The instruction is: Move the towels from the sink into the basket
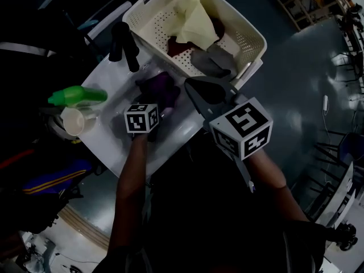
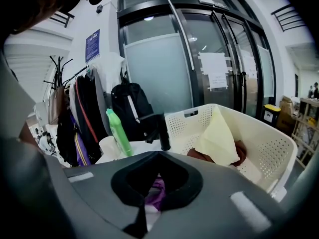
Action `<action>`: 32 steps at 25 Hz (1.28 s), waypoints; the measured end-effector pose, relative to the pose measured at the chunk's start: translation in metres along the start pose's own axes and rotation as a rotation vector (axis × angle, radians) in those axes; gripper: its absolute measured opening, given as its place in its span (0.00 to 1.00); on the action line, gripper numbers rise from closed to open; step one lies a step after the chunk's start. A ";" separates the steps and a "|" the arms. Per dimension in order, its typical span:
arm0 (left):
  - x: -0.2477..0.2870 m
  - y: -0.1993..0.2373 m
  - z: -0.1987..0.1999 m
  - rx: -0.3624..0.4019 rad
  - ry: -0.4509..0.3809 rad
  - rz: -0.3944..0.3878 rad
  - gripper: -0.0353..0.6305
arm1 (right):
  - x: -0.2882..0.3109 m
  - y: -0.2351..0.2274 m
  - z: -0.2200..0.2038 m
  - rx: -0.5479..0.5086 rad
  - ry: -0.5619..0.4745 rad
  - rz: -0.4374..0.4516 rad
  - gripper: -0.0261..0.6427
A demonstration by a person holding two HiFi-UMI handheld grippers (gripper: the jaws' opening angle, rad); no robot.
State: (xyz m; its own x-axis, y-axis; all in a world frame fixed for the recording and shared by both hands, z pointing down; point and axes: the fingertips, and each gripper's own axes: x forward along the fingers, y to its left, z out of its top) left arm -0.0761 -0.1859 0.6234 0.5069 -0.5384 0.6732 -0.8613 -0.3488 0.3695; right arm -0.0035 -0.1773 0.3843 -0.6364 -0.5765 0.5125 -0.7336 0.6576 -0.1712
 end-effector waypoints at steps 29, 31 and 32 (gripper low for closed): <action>-0.140 -0.064 0.073 -0.126 -0.343 0.087 0.13 | -0.024 -0.019 0.011 -0.050 -0.045 0.132 0.04; -0.153 -0.074 0.084 -0.117 -0.367 0.092 0.13 | -0.025 -0.021 0.012 -0.056 -0.046 0.142 0.04; -0.160 -0.078 0.089 -0.112 -0.380 0.095 0.13 | -0.025 -0.021 0.013 -0.059 -0.048 0.149 0.04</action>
State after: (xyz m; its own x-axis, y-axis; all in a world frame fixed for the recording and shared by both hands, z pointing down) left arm -0.0868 -0.1411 0.4297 0.3841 -0.8167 0.4306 -0.8927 -0.2094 0.3990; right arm 0.0249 -0.1829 0.3644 -0.7486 -0.4922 0.4443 -0.6161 0.7640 -0.1916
